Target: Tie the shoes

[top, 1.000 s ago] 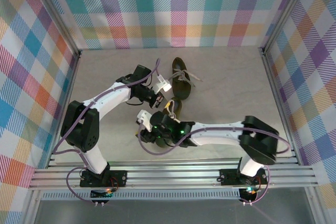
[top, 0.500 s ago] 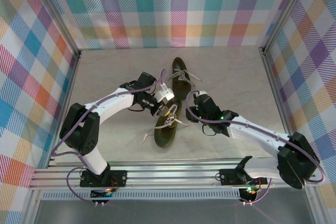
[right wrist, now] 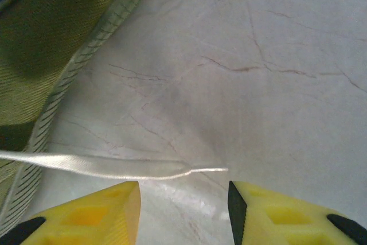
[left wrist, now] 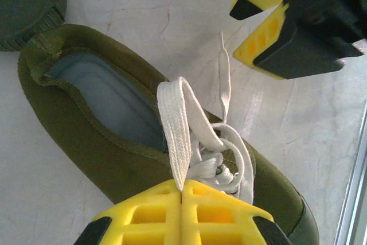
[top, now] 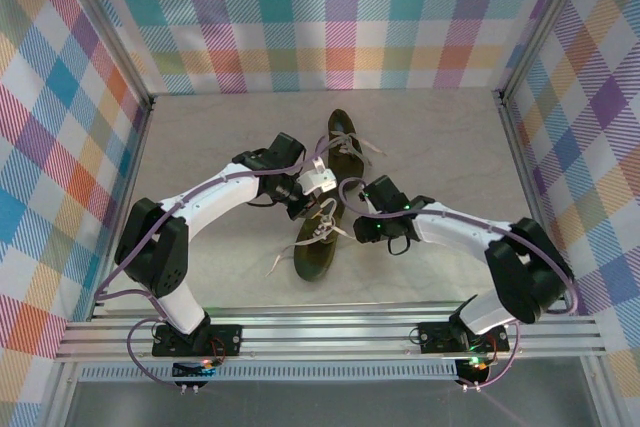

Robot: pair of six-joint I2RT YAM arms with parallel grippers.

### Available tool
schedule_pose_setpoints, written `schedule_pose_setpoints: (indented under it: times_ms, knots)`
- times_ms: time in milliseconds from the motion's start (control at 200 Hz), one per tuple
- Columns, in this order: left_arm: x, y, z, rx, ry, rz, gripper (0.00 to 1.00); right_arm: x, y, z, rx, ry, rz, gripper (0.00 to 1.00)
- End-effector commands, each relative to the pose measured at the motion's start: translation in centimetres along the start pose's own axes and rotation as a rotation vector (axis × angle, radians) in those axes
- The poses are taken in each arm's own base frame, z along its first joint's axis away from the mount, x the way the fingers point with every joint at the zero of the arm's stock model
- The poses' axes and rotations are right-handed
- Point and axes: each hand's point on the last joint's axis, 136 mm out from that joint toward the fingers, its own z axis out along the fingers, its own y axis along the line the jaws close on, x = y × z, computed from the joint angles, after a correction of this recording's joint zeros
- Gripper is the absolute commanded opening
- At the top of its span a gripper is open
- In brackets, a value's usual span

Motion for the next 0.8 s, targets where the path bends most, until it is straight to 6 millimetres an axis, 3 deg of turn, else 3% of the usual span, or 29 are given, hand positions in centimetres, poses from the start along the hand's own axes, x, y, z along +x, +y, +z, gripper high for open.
schedule_pose_setpoints:
  times_ms: [0, 335, 585, 795]
  knots:
    - [-0.4, -0.1, -0.7, -0.013, 0.017, 0.033, 0.0, -0.6, -0.1, 0.4, 0.023, 0.025, -0.062, 0.45]
    - [-0.5, -0.1, -0.6, -0.002, 0.019, 0.031, 0.0, -0.5, -0.1, 1.7, 0.036, 0.08, -0.101, 0.47]
    - [-0.3, -0.2, -0.6, -0.003, 0.026, 0.031, 0.0, 2.3, 1.0, 2.1, 0.005, 0.178, -0.08, 0.46]
    - [-0.3, -0.2, -0.5, 0.001, 0.027, 0.031, 0.0, 4.1, 0.3, 2.6, 0.073, 0.233, -0.059, 0.43]
